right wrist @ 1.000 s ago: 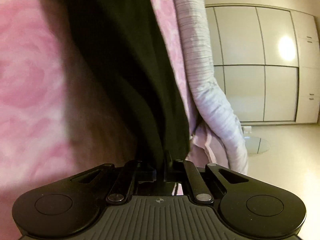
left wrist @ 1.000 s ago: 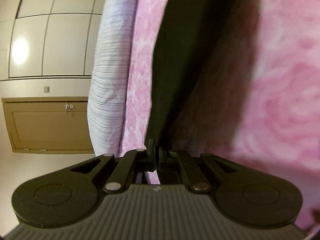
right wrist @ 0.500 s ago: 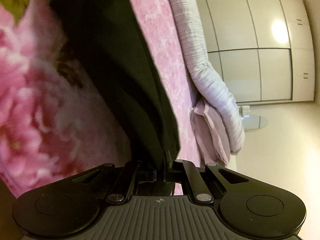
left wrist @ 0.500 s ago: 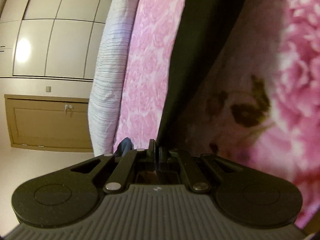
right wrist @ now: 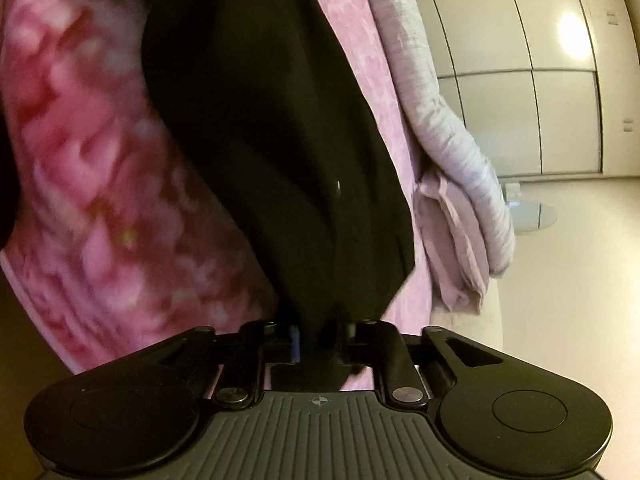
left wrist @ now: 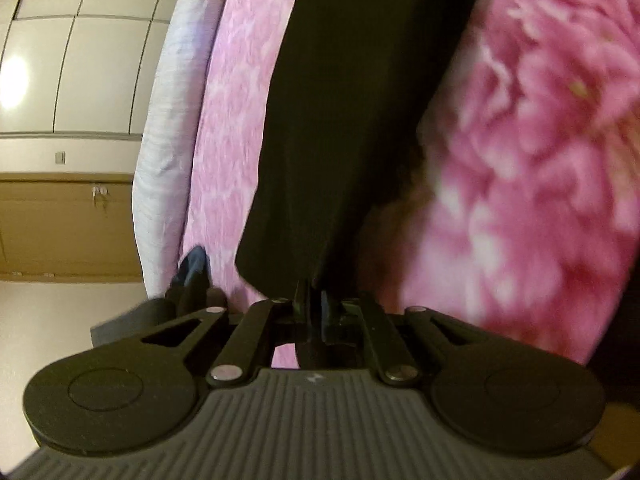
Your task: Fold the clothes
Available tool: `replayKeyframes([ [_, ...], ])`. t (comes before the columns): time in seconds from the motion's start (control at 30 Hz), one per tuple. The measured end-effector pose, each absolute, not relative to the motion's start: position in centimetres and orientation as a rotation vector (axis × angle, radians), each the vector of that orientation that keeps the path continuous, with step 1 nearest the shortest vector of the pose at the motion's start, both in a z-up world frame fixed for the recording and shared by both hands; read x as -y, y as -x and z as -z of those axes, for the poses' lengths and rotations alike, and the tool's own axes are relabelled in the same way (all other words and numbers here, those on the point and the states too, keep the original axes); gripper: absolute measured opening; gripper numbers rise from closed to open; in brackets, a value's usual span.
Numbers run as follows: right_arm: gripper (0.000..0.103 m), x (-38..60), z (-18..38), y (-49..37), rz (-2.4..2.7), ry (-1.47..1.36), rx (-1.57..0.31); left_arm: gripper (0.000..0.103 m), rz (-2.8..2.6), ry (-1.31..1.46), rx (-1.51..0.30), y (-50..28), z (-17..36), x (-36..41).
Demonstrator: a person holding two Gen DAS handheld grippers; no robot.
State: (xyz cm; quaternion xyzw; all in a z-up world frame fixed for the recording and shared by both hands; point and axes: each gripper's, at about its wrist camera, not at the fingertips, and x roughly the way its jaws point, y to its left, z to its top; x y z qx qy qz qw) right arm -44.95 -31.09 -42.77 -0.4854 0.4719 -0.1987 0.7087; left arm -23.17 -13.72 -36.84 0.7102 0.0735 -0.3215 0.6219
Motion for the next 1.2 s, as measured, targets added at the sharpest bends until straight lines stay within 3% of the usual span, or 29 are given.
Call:
replayKeyframes([
  [0.07,0.039,31.6,42.5,45.5,0.474,1.068,-1.044,0.009,0.708,-1.63,-0.196,22.8,36.1,12.5],
  [0.17,0.059,32.1,41.8,46.3,0.531,1.058,-1.046,0.01,0.662,-1.577,-0.233,21.8,33.9,10.9],
  [0.3,0.06,33.5,40.9,46.9,0.64,0.988,-1.099,0.025,0.631,-1.425,-0.276,20.0,31.0,10.9],
  [0.43,0.06,35.4,39.1,47.5,0.773,0.867,-1.119,0.03,0.691,-1.276,-0.325,17.7,29.9,13.8],
  [0.67,0.06,38.9,32.8,44.6,0.771,0.409,-0.907,0.031,0.83,-1.148,-0.445,13.7,32.3,21.2],
  [0.77,0.06,44.0,30.9,39.0,0.655,0.211,-0.833,0.03,0.864,-1.161,-0.51,12.5,34.7,23.8],
  [1.0,0.065,54.3,31.9,31.3,0.536,-0.092,-0.837,0.023,0.847,-1.286,-0.473,13.0,37.0,25.4],
  [1.03,0.066,55.9,32.5,31.1,0.539,-0.124,-0.85,0.023,0.844,-1.291,-0.476,13.0,37.1,25.5],
  [1.07,0.076,57.5,33.0,31.0,0.541,-0.156,-0.862,0.022,0.841,-1.295,-0.478,13.1,37.1,25.5],
  [1.1,0.08,58.3,33.5,31.8,0.517,-0.229,-0.867,0.022,0.836,-1.299,-0.481,13.1,37.2,25.7],
  [1.2,0.083,61.0,35.4,33.7,0.431,-0.459,-0.876,0.02,0.816,-1.304,-0.492,13.0,37.3,26.0],
])
